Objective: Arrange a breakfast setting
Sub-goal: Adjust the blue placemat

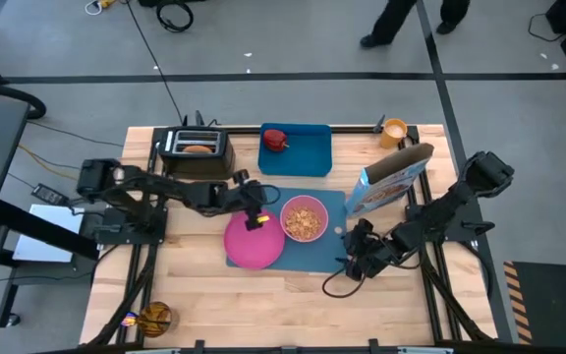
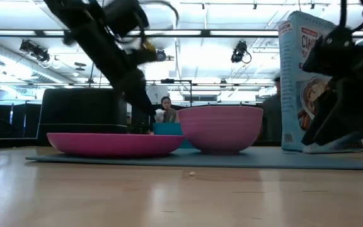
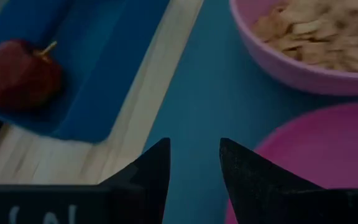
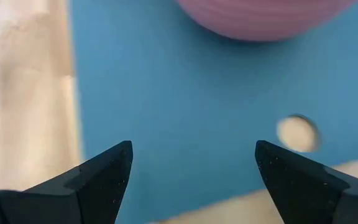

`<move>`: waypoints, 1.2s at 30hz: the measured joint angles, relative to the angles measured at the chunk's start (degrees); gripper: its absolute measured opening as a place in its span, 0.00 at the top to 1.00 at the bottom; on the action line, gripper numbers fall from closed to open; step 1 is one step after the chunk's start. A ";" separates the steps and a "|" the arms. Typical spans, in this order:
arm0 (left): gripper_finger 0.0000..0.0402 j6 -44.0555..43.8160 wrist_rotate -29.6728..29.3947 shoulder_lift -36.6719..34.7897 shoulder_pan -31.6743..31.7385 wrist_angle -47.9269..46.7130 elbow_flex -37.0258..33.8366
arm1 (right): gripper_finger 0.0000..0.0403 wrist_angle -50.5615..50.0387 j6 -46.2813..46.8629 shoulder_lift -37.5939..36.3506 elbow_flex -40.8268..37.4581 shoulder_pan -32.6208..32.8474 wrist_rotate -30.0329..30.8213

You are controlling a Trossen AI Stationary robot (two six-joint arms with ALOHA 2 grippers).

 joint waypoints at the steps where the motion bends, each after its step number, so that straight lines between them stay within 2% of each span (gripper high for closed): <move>1: 0.63 0.50 0.24 1.38 0.49 0.52 0.01 | 0.14 -0.39 -0.32 0.08 -0.08 -0.46 -0.02; 6: 0.63 0.84 -0.47 6.13 4.16 3.72 0.00 | 0.14 0.78 -2.84 1.34 -0.31 -2.67 -1.88; 10: 0.63 -2.46 8.87 5.99 9.17 3.39 0.04 | 0.14 2.51 -4.16 2.63 -0.25 -4.07 -4.58; 16: 0.63 -4.56 13.25 7.44 14.09 -0.85 0.07 | 0.14 4.89 -6.21 3.99 -0.14 -5.54 -6.87; 23: 0.63 -8.55 13.33 10.13 14.00 -5.44 0.35 | 0.14 4.31 -8.72 3.77 -0.10 -7.14 -8.51; 36: 0.63 -11.07 12.19 8.12 10.67 -9.02 0.13 | 0.14 4.35 -10.24 3.82 -0.15 -7.74 -9.47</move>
